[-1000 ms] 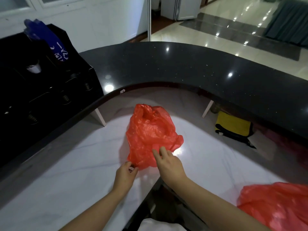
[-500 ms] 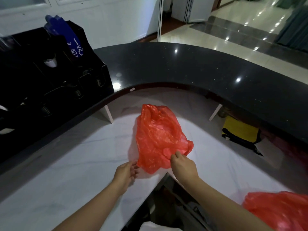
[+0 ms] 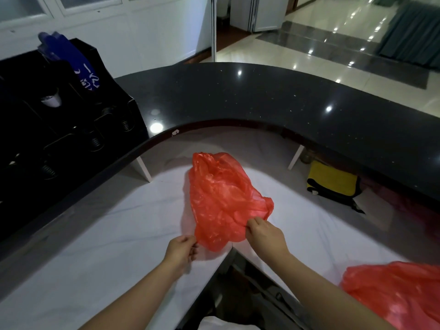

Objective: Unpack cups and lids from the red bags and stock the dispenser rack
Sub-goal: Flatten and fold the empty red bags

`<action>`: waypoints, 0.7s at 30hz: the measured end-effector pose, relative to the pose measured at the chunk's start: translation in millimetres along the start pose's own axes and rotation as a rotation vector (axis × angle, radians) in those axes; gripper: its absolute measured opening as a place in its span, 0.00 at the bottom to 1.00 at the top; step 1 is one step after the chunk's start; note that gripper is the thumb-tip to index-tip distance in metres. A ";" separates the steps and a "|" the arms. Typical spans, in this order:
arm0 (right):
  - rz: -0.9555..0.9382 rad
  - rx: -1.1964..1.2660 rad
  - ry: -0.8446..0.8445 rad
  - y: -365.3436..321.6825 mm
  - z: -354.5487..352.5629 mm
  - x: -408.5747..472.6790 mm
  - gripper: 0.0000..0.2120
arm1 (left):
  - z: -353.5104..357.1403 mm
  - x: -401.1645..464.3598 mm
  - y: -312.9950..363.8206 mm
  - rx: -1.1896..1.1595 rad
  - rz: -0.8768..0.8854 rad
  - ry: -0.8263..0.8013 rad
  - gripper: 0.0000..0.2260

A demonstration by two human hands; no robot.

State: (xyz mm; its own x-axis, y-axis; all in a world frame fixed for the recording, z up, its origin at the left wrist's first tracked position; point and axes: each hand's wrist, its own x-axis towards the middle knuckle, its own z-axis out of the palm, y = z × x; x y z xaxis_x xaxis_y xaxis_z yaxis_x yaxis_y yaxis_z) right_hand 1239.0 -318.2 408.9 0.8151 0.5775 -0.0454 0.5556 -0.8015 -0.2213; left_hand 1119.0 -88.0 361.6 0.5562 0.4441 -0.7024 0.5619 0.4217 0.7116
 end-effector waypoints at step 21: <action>0.611 0.230 -0.094 174.5 -1.6 -33.6 0.08 | -85.1 20.5 -1.7 0.277 0.156 0.501 0.07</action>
State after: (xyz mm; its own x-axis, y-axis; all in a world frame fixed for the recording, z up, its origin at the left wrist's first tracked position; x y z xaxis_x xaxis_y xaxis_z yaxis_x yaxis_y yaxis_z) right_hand 1308.8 -477.8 373.4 0.9489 0.0491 -0.3116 -0.0599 -0.9417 -0.3309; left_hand 1077.3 -12.3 347.2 0.3261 0.8320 -0.4489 0.6732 0.1290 0.7281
